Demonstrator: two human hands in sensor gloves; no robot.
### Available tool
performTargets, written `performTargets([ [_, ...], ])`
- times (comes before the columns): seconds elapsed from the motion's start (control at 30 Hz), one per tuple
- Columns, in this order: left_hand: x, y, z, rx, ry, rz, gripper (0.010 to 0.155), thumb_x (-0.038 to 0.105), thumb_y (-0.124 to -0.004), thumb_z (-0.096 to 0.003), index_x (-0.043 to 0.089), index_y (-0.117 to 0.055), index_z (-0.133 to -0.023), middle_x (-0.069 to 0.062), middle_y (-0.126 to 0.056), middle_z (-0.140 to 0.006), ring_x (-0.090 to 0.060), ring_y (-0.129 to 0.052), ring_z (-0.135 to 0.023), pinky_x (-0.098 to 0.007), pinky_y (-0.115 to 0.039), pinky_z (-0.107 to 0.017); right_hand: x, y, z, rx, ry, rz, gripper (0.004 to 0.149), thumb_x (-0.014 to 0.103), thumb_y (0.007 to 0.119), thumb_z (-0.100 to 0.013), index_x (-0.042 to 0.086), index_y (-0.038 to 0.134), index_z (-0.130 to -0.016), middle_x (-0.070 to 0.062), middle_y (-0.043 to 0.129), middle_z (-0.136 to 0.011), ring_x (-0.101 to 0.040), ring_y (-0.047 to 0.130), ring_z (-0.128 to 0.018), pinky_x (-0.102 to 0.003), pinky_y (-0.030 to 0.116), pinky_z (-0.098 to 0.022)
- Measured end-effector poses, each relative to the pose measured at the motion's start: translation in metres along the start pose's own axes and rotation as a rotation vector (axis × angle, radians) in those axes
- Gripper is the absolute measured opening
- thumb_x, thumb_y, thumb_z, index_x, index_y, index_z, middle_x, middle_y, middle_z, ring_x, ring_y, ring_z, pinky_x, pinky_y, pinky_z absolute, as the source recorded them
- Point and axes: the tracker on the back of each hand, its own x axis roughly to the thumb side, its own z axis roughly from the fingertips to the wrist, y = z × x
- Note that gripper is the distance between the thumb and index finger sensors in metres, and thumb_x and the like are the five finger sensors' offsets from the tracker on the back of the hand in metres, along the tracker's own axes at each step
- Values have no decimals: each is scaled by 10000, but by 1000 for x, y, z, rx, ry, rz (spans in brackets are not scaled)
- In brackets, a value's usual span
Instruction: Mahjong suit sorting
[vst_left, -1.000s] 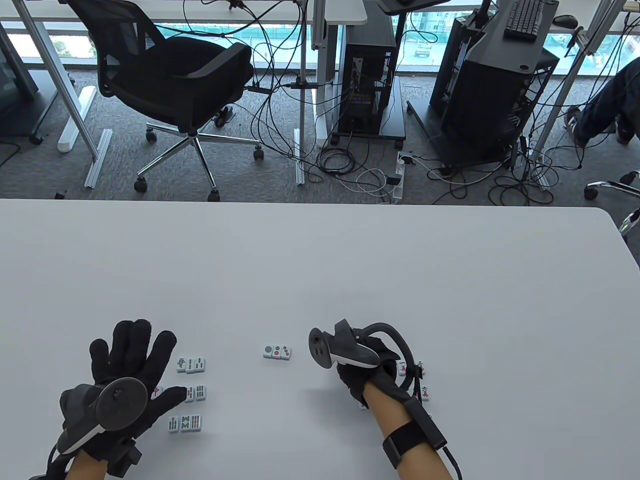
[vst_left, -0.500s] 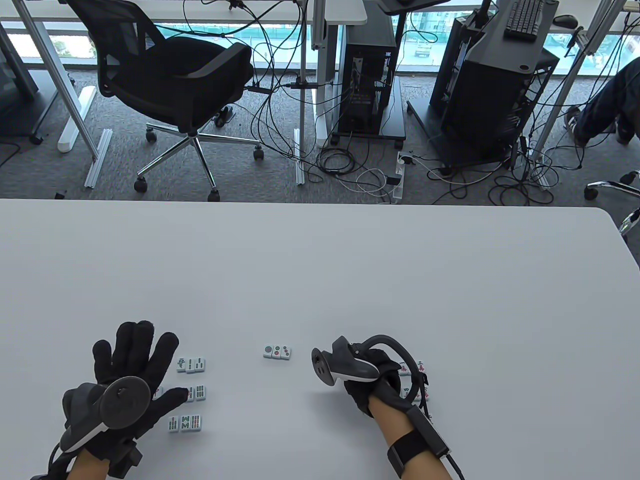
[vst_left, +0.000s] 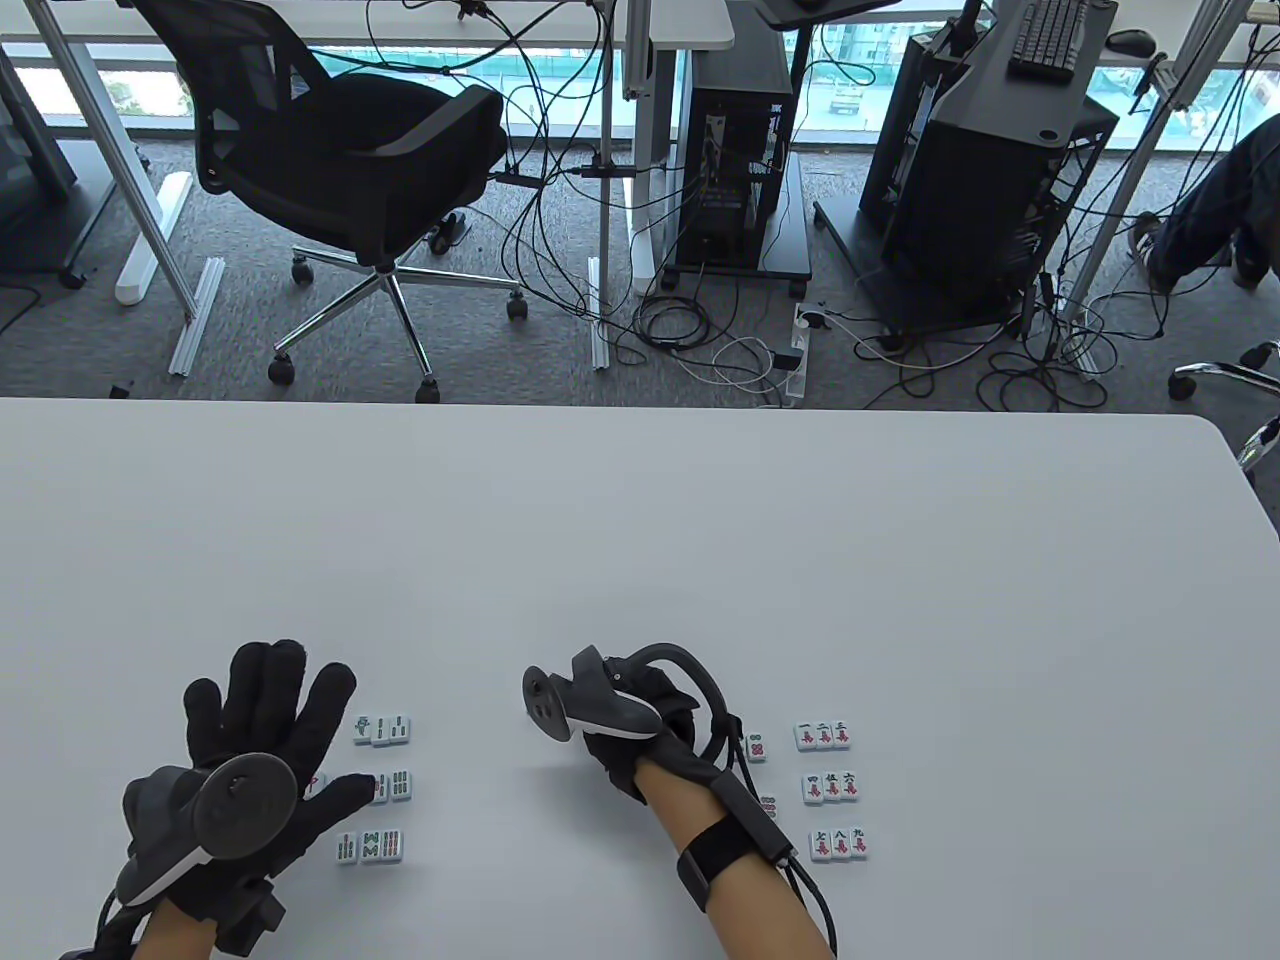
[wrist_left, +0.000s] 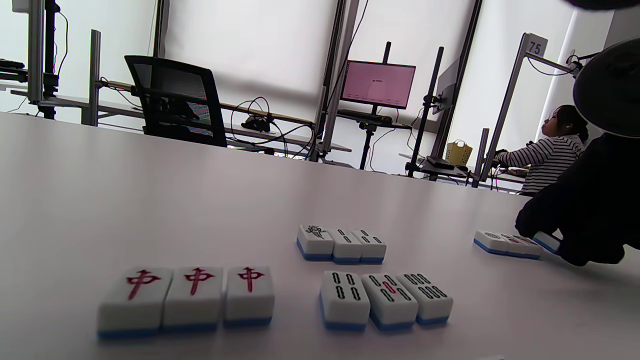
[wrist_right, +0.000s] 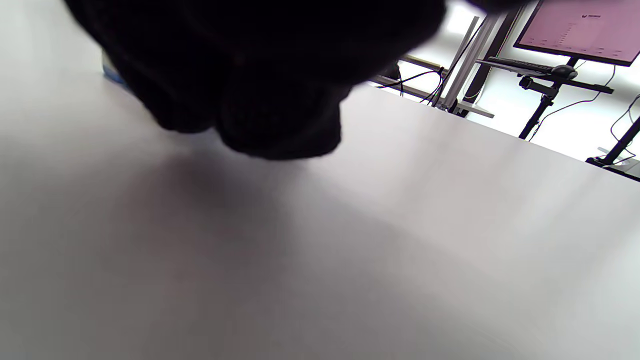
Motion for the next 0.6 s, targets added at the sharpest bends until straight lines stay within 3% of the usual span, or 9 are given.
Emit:
performTargets([
  [0.27, 1, -1, 0, -1, -7, -1, 898, 773, -595, -349, 442, -181, -1073, 139, 106, -1107, -184, 112, -1105, -602, 12, -752, 1, 3, -3, 8, 5, -15, 566, 364, 821, -384, 77, 759, -867, -25, 979, -427, -91, 893, -108, -258, 820, -63],
  [0.37, 1, -1, 0, -3, -8, -2, 899, 772, -595, -350, 440, -180, -1074, 138, 107, -1107, -185, 112, -1104, -602, 12, -752, -5, 0, 3, 13, 7, -26, 633, 388, 813, -383, 80, 687, -921, -32, 975, -462, -98, 902, -135, -261, 827, -84],
  [0.6, 1, -1, 0, -4, -7, -1, 897, 772, -595, -350, 441, -180, -1073, 138, 107, -1106, -184, 112, -1104, -601, 12, -753, -53, -5, 26, 50, 66, -4, 649, 389, 811, -383, 89, 665, -939, -39, 974, -481, -103, 909, -149, -265, 832, -96],
])
